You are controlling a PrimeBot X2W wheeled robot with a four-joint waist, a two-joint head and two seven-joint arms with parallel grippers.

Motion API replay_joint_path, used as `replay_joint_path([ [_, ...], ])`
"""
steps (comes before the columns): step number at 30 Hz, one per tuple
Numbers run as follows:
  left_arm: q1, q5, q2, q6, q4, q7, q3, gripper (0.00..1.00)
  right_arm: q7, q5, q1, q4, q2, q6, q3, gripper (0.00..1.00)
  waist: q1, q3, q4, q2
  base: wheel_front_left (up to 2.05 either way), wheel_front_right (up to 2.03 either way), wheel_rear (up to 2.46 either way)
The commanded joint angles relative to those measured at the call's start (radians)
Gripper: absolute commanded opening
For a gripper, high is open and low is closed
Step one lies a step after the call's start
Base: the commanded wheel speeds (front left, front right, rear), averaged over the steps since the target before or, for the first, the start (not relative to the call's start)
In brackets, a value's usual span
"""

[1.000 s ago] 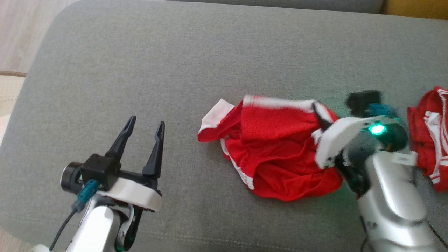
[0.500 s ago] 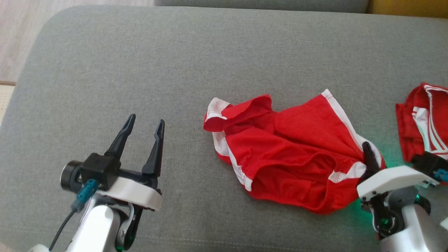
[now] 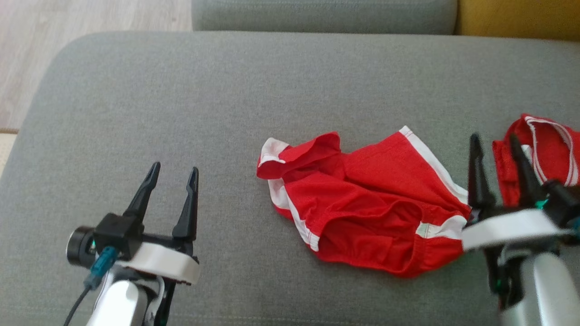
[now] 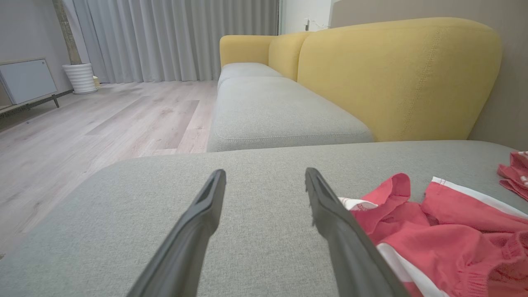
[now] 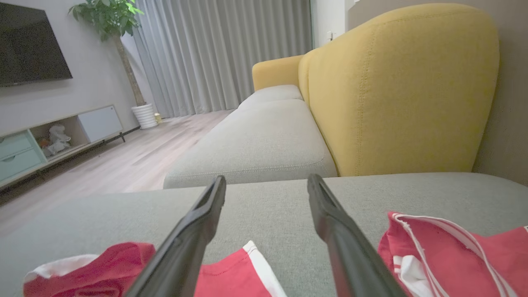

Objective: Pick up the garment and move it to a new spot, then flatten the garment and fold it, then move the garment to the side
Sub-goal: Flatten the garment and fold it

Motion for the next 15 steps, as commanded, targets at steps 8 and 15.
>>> replay_joint_path([
  [8,0.031,0.009,0.019,0.018,-0.034,-0.012,0.039,1.00,0.091,-0.118,0.191,-0.236,-0.004,0.007,0.110,1.00,0.0000,-0.066,-0.004,0.0000,0.00,0.00,0.00],
  [15,0.062,0.006,0.031,0.030,-0.040,-0.007,0.041,1.00,0.110,-0.093,0.261,-0.292,-0.002,0.007,0.109,1.00,0.0000,-0.089,-0.008,0.0000,0.00,0.00,0.00],
])
